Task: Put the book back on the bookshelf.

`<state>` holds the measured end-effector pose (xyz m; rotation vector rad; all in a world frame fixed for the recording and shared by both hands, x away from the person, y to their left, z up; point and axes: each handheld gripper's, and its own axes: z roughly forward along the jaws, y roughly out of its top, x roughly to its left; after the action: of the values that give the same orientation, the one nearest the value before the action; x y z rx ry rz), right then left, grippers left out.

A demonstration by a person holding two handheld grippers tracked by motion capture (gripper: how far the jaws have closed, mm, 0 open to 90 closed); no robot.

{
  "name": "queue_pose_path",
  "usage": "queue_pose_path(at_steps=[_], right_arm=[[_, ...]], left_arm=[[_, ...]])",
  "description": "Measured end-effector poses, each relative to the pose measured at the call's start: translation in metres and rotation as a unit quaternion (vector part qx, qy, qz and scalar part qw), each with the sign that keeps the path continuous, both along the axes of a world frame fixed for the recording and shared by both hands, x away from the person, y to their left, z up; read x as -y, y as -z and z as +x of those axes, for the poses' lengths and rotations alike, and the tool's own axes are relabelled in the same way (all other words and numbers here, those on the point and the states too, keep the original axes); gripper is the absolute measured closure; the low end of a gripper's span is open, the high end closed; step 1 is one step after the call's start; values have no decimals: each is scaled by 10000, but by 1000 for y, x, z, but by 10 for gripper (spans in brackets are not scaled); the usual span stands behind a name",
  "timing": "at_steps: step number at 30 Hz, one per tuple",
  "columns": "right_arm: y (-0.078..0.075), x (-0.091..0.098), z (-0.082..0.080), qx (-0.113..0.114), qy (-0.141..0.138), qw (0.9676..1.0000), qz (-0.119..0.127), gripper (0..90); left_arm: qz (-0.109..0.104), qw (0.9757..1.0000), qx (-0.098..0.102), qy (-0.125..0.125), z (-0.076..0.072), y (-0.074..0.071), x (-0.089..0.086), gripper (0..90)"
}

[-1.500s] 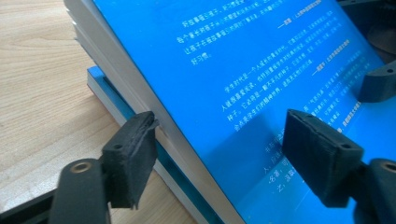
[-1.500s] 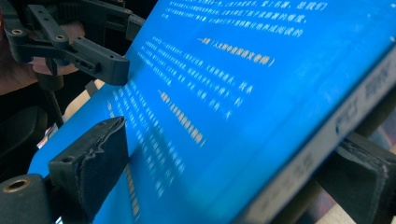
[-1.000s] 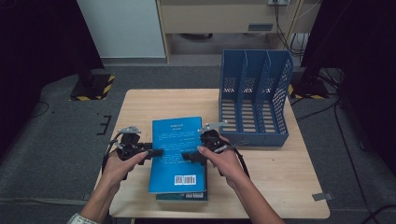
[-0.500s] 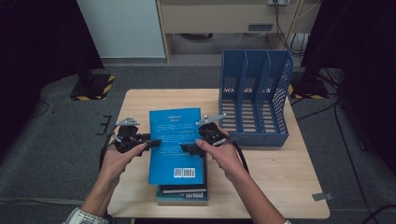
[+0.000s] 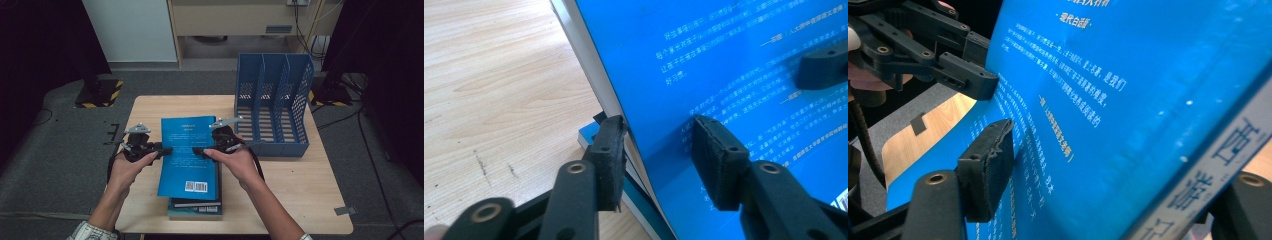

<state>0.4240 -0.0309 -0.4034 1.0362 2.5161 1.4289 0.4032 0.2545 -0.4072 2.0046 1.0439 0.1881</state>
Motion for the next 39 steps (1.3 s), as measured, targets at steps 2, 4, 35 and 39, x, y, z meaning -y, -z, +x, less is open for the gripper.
queue_pose_path(at_steps=[2, 4, 35, 39], right_arm=[[1, 2, 1, -19, 9, 10000, 33, 322], [1, 3, 1, -64, 22, 10000, 57, 336], [-42, -1, 24, 57, -2, 9998, -170, 499], [-48, 0, 28, 108, 15, 9998, -159, 523]], left_arm=[[31, 10000, -9, 13, 1, 0, 1, 575], [51, 10000, -23, 12, 1, -1, 2, 577], [433, 9987, 269, 22, 21, -43, 4, 631], [431, 9986, 302, 28, 25, -49, 5, 639]])
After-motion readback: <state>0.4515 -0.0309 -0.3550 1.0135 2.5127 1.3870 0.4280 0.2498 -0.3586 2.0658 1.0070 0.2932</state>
